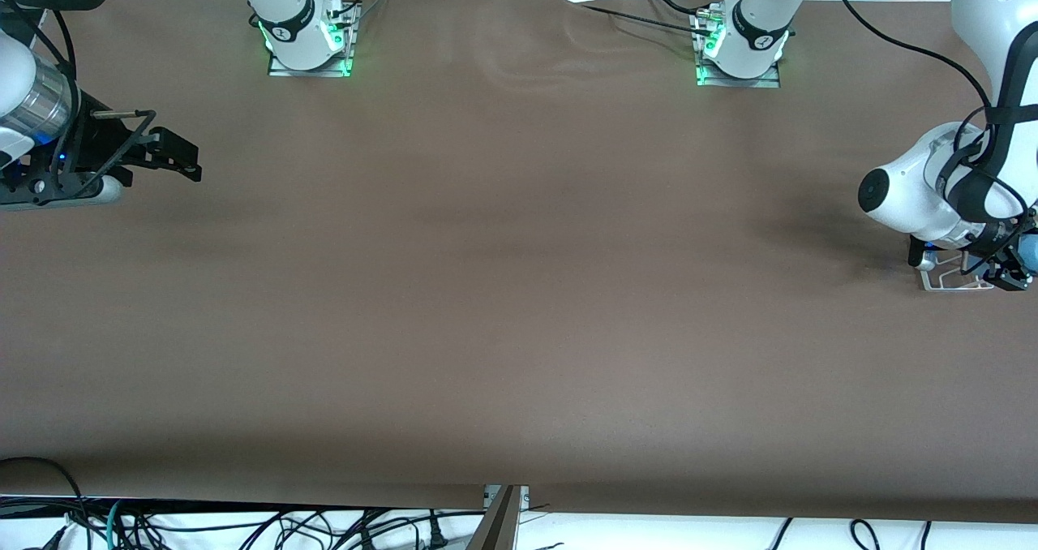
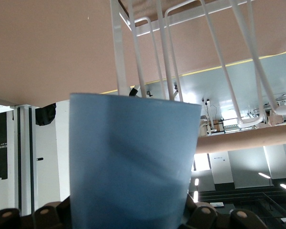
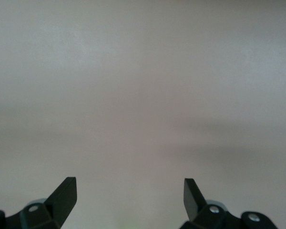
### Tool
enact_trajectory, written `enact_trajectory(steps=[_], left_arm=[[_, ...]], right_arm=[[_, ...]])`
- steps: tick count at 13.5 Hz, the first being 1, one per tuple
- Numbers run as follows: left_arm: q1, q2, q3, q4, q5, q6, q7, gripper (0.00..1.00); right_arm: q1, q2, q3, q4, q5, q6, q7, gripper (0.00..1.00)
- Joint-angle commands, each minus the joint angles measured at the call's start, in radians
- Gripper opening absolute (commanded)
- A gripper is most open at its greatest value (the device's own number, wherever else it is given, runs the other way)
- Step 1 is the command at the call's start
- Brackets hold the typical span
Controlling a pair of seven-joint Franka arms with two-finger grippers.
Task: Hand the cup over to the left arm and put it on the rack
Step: 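Lower the cup onto the rack prongs with the left gripper, then open the left gripper to release the cup on the rack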
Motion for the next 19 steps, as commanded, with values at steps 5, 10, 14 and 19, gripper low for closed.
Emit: enact_trajectory(steps=[5,10,14,19], left_arm=[[-0.010,-0.037,0.003,0.000,0.027,0.009,-0.001,1.00],[-0.042,-0.164,-0.004,0.054,-0.233,-0.006,-0.003,1.00],[-0.062,-0.204,-0.018,0.176,-0.524,-0.043,-0.006,1.00],[-0.076,-0.204,-0.061,0.386,-0.889,-0.204,-0.009,1.00]], right_arm=[[-0.008,0.009,0.003,0.028,0.007,-0.018,0.002,0.99],[-0.008,0.009,0.003,0.028,0.007,-0.018,0.002,0.99],[-0.008,0.009,0.003,0.027,0.007,-0.018,0.007,0.99],[0.000,0.009,0.004,0.027,-0.019,-0.015,0.008,0.99]])
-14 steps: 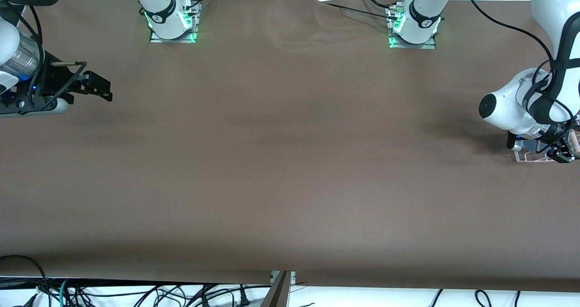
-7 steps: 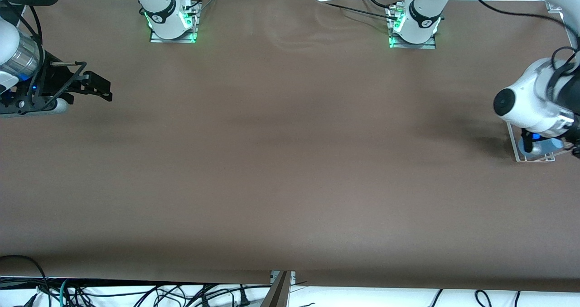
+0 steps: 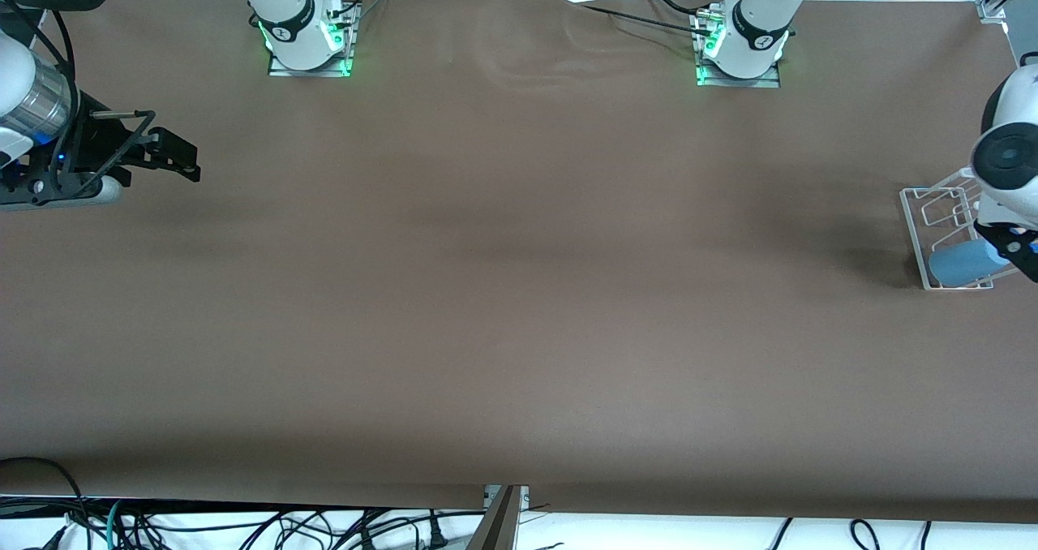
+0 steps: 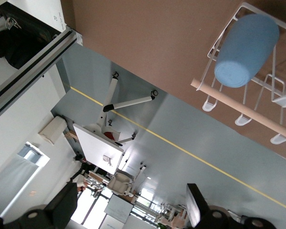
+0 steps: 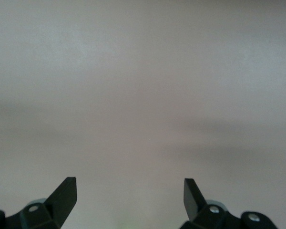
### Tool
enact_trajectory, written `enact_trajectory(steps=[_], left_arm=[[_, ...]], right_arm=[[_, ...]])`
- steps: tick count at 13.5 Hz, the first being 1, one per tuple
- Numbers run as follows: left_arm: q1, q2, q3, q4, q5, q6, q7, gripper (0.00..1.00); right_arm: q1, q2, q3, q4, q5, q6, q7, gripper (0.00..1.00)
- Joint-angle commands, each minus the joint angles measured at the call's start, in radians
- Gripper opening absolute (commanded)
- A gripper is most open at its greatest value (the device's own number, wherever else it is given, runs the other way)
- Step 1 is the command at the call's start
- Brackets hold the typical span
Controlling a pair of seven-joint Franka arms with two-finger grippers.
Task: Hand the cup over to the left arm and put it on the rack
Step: 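Open the left gripper to release the cup on the rack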
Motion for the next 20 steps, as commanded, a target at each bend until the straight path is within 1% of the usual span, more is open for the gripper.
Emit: enact_trajectory(steps=[1,3,7,10,12,14,16,19,20], left_arm=[[-0.012,0.011,-0.005,0.108,-0.213,-0.077,0.001,1.00],[-0.015,0.011,-0.005,0.160,-0.350,-0.129,0.003,1.00],[-0.025,0.011,-0.005,0.298,-0.661,-0.287,-0.013,1.00],[-0.041,0.011,-0.005,0.361,-0.821,-0.372,-0.098,1.00],[-0.046,0.011,-0.005,0.381,-0.899,-0.413,-0.186,1.00],[-0.054,0.012,-0.005,0.383,-0.984,-0.435,-0.258,1.00],[-0.055,0.014,-0.004,0.409,-1.051,-0.444,-0.316,1.00],[-0.058,0.008,-0.005,0.412,-1.096,-0.465,-0.437,1.00],[-0.072,-0.008,-0.004,0.412,-1.093,-0.490,-0.454,1.00]], right_arm=[[-0.001,0.009,0.004,0.028,-0.012,-0.015,0.008,0.99],[-0.001,0.009,0.004,0.028,-0.012,-0.015,0.007,0.99],[-0.002,0.009,0.004,0.028,-0.006,-0.015,0.007,0.99],[-0.001,0.009,0.004,0.028,-0.006,-0.015,0.007,0.99],[-0.001,0.009,0.004,0.028,-0.010,-0.015,0.005,0.99],[-0.004,0.009,0.004,0.028,-0.010,-0.013,0.004,0.99],[-0.004,0.009,0.004,0.028,-0.010,-0.013,0.005,0.99],[-0.004,0.009,0.004,0.026,-0.010,-0.013,0.004,0.99],[-0.004,0.009,0.004,0.028,-0.009,-0.015,0.004,0.99]])
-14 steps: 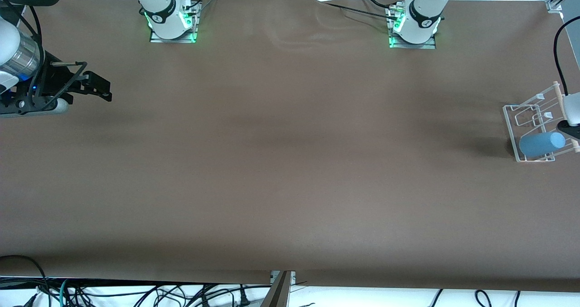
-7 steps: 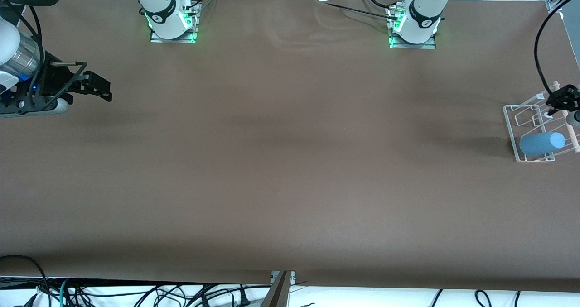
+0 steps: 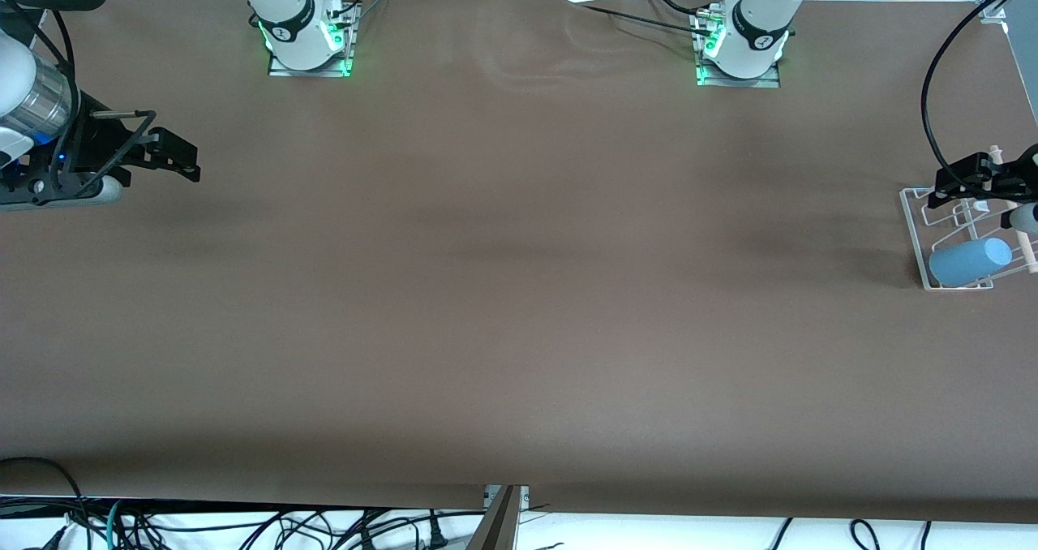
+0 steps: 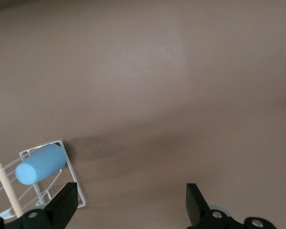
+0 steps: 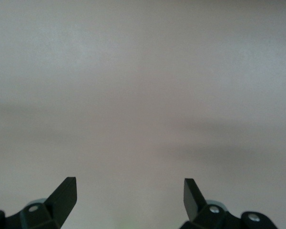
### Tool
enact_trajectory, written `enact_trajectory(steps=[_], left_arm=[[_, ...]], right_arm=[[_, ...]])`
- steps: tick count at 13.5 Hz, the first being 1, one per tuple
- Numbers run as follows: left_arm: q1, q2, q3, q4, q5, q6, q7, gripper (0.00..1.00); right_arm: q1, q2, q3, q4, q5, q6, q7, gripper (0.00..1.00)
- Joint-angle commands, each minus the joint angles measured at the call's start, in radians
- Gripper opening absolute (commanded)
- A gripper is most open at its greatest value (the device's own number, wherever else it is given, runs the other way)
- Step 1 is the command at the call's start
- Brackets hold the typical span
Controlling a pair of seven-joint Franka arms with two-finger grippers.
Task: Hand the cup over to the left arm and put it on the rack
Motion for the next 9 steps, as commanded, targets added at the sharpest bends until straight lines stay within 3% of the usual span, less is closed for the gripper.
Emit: enact_trajectory(steps=[1,5,9], left_arm=[[-0.033,-0.019,0.007,0.030,-0.007,-0.066,-0.060,1.00],[-0.033,-0.027,-0.005,0.011,0.008,-0.020,-0.054,1.00],[-0.024,-0.084,-0.010,0.003,0.007,-0.095,-0.068,1.00]], right_arm=[[-0.003,0.009,0.004,0.027,-0.008,-0.013,0.005,0.99],[-0.003,0.009,0.004,0.027,-0.008,-0.013,0.004,0.99],[0.001,0.009,0.004,0.027,-0.008,-0.012,0.005,0.99]])
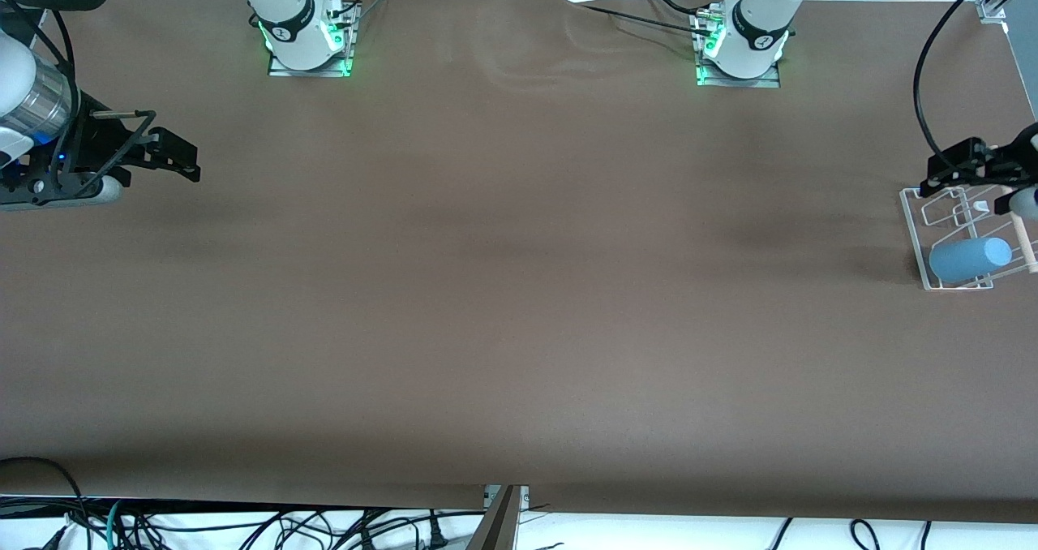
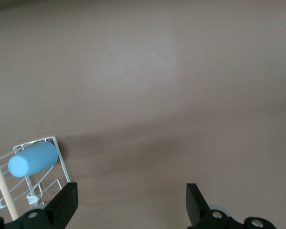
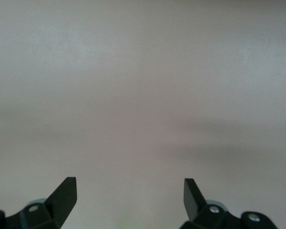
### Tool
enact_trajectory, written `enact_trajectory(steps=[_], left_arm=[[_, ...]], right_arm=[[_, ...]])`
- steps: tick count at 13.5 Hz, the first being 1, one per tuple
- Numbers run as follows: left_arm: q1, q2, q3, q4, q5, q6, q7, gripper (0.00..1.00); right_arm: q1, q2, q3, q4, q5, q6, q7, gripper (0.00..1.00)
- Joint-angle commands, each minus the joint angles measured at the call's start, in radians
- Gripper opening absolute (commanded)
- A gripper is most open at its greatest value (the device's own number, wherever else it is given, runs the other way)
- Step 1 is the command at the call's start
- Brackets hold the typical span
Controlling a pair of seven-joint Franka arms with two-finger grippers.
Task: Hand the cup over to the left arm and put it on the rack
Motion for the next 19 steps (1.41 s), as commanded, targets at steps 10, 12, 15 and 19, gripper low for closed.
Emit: enact_trajectory(steps=[10,12,15,19], left_arm=[[-0.006,-0.032,-0.006,-0.001,-0.037,-0.093,-0.139,1.00],[-0.009,-0.011,-0.006,0.005,-0.037,-0.097,-0.137,1.00],[-0.009,-0.007,-0.009,0.005,-0.037,-0.098,-0.137,1.00],[-0.016,-0.007,-0.012,0.005,-0.013,-0.098,-0.139,1.00]], right_arm=[[-0.007,0.010,0.004,0.025,-0.011,-0.006,0.008,0.99],[-0.007,0.012,0.004,0.027,-0.011,-0.004,0.008,0.99],[-0.001,0.016,0.004,0.027,-0.029,0.023,0.010,0.99],[0.005,0.018,0.010,0.027,-0.042,0.028,0.010,0.99]])
